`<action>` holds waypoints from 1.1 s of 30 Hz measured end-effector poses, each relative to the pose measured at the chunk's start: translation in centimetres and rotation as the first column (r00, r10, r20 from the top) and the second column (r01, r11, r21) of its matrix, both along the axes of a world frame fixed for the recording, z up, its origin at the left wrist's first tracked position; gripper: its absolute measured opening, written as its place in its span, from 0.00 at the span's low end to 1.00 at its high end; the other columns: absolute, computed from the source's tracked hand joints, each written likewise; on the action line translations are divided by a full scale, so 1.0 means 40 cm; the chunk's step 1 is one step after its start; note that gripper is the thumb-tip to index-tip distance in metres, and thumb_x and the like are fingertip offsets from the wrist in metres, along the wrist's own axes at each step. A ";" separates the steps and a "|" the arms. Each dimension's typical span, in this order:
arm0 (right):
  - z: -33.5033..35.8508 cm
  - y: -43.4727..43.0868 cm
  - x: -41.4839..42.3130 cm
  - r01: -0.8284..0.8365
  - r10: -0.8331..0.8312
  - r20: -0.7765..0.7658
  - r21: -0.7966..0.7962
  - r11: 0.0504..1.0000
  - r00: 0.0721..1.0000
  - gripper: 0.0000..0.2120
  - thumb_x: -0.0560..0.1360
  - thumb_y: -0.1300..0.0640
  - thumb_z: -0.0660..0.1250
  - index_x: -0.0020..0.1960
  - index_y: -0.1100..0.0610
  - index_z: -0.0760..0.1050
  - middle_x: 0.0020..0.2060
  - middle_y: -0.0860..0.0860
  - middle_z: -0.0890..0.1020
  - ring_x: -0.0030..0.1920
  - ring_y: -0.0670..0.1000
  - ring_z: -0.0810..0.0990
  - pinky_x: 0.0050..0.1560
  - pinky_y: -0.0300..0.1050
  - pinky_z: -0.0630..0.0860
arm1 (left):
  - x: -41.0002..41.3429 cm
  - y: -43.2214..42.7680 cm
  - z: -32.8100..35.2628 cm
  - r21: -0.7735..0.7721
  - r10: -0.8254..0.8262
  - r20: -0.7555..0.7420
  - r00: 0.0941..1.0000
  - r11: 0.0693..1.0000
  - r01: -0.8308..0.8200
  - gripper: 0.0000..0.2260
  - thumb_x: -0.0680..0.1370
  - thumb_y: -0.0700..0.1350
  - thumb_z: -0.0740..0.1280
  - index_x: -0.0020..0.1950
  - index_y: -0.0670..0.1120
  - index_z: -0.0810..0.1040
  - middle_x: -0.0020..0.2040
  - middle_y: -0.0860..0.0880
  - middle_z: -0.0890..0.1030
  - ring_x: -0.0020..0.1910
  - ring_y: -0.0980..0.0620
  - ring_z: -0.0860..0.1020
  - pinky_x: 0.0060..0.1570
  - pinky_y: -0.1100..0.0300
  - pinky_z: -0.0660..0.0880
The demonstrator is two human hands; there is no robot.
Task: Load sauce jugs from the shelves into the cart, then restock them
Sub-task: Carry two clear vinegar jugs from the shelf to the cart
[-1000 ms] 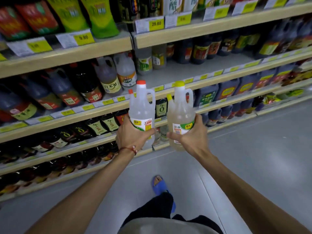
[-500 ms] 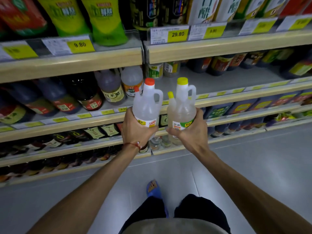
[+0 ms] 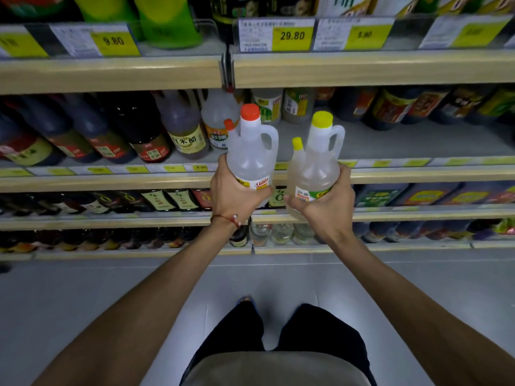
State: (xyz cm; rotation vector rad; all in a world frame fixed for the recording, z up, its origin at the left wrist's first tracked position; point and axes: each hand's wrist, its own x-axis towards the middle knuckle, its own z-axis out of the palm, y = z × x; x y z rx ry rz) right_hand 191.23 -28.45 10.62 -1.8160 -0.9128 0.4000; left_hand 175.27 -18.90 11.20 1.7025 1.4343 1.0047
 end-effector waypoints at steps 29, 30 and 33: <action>-0.094 0.119 0.117 -0.026 0.005 0.083 0.251 0.968 0.997 0.47 0.58 0.49 0.88 0.69 0.55 0.66 0.59 0.48 0.79 0.57 0.47 0.79 0.51 0.27 0.74 | 0.200 0.226 -0.113 0.262 0.099 0.181 0.978 0.954 -0.145 0.40 0.59 0.53 0.84 0.66 0.44 0.71 0.59 0.49 0.80 0.57 0.54 0.77 0.48 0.80 0.67; -0.095 0.121 0.119 -0.028 0.007 0.085 0.250 0.968 0.996 0.47 0.58 0.49 0.88 0.69 0.55 0.66 0.59 0.48 0.79 0.58 0.48 0.79 0.51 0.28 0.74 | 0.204 0.227 -0.119 0.258 0.127 0.158 0.979 0.952 -0.165 0.41 0.59 0.54 0.83 0.66 0.44 0.71 0.60 0.48 0.80 0.58 0.52 0.78 0.49 0.76 0.69; -0.099 0.123 0.122 -0.031 0.009 0.091 0.243 0.969 0.996 0.47 0.58 0.48 0.88 0.69 0.55 0.66 0.59 0.48 0.79 0.58 0.49 0.80 0.53 0.36 0.78 | 0.212 0.226 -0.131 0.240 0.216 0.087 0.972 0.943 -0.231 0.41 0.59 0.58 0.82 0.67 0.45 0.72 0.62 0.47 0.81 0.60 0.46 0.79 0.53 0.59 0.76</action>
